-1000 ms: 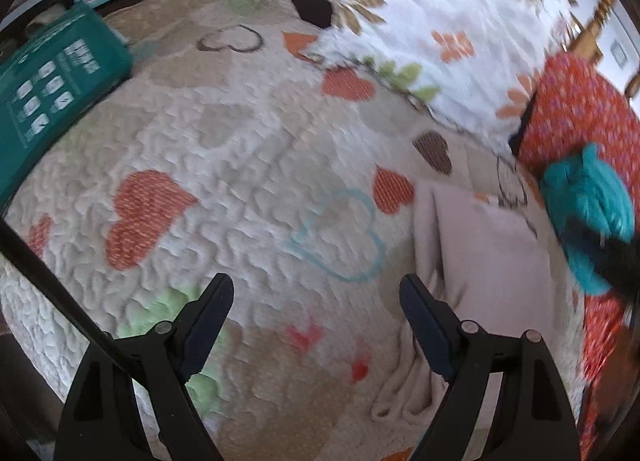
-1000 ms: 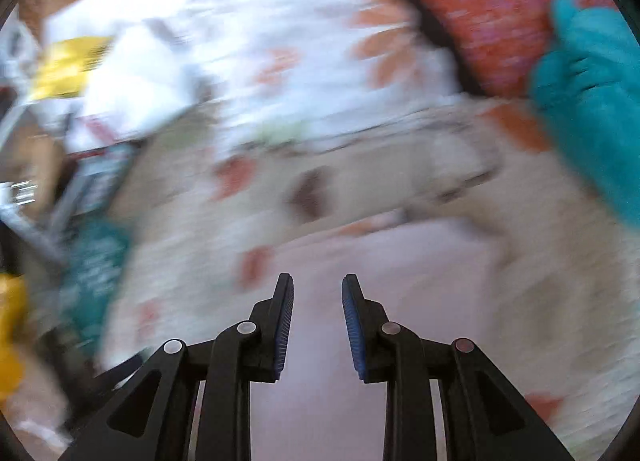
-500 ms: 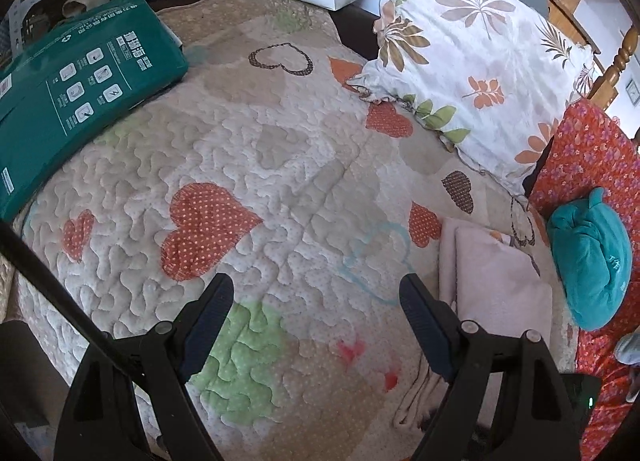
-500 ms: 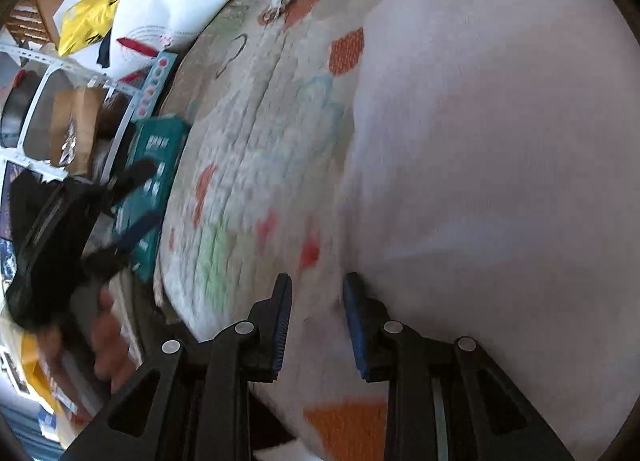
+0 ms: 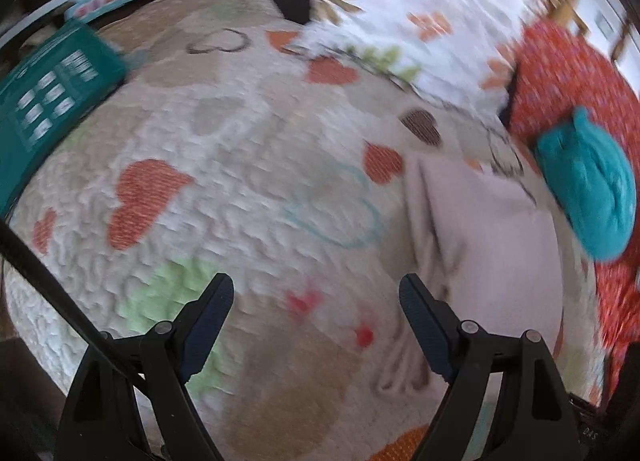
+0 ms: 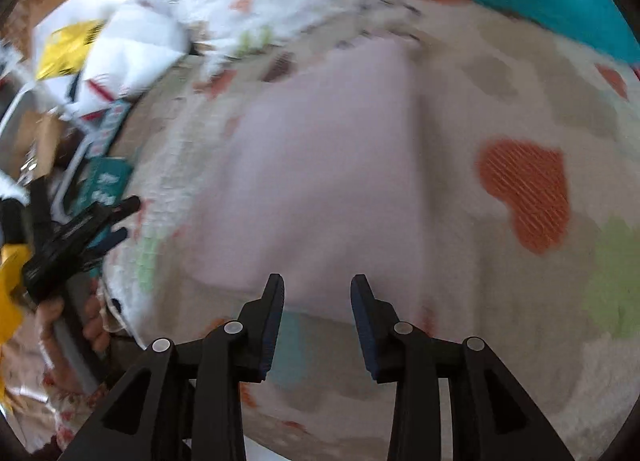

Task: Fold small clothes

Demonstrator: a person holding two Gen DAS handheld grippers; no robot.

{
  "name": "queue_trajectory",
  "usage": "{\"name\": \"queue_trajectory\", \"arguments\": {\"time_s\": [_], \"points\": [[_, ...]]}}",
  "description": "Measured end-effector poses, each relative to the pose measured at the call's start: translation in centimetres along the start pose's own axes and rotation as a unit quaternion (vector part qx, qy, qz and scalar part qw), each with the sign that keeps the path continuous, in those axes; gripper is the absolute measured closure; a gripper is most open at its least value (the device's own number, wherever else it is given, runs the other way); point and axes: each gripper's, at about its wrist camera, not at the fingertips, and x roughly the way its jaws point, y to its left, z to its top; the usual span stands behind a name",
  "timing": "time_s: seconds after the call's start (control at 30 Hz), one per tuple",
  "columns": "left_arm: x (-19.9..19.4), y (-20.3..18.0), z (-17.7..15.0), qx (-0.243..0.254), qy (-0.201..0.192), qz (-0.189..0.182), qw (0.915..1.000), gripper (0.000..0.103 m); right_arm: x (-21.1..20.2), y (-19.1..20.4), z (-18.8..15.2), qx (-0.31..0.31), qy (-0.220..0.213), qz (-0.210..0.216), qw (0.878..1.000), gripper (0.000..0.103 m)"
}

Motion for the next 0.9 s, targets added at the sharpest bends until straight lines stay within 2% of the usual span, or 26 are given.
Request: {"name": "queue_trajectory", "arguments": {"time_s": [0.13, 0.27, 0.37, 0.43, 0.5, 0.53, 0.6, 0.73, 0.87, 0.9], "points": [[0.6, -1.8, -1.0, 0.032, 0.006, -0.004, 0.9995, 0.019, 1.1, -0.5, -2.6, -0.001, 0.033, -0.005, 0.999, 0.065], [0.0, -2.2, -1.6, 0.034, -0.011, -0.001, 0.9994, 0.019, -0.3, -1.1, -4.4, -0.013, 0.019, -0.007, 1.000, 0.065], [-1.4, -2.0, -2.4, 0.024, -0.037, 0.000, 0.9990, 0.019, -1.8, -0.8, -4.9, -0.031, -0.010, -0.030, 0.999, 0.065], [-3.0, -2.1, -3.1, 0.024, -0.081, 0.020, 0.9962, 0.019, -3.2, -0.3, -5.1, -0.050, -0.037, -0.050, 0.997, 0.064], [-4.9, -2.4, -4.4, 0.030, -0.137, 0.057, 0.9884, 0.013, -4.3, 0.3, -5.2, -0.066, -0.064, -0.070, 0.993, 0.060], [-5.7, -2.5, -5.1, 0.035, -0.157, 0.068, 0.9847, 0.009, -4.8, 0.4, -5.3, -0.074, -0.079, -0.082, 0.991, 0.059], [-7.3, -3.1, -6.5, 0.049, -0.189, 0.076, 0.9778, 0.007, -5.8, 0.3, -5.5, -0.083, -0.103, -0.105, 0.986, 0.057], [-9.8, -4.4, -8.3, 0.080, -0.201, 0.066, 0.9741, 0.002, -6.8, -0.1, -5.6, -0.085, -0.137, -0.117, 0.980, 0.057], [-11.6, -6.3, -9.9, 0.110, -0.204, 0.087, 0.9688, 0.001, -6.8, -0.3, -5.8, -0.086, -0.164, -0.126, 0.975, 0.055], [-12.0, -6.7, -10.3, 0.115, -0.202, 0.081, 0.9691, 0.001, -6.6, -0.3, -5.9, -0.089, -0.168, -0.130, 0.973, 0.054]]}}
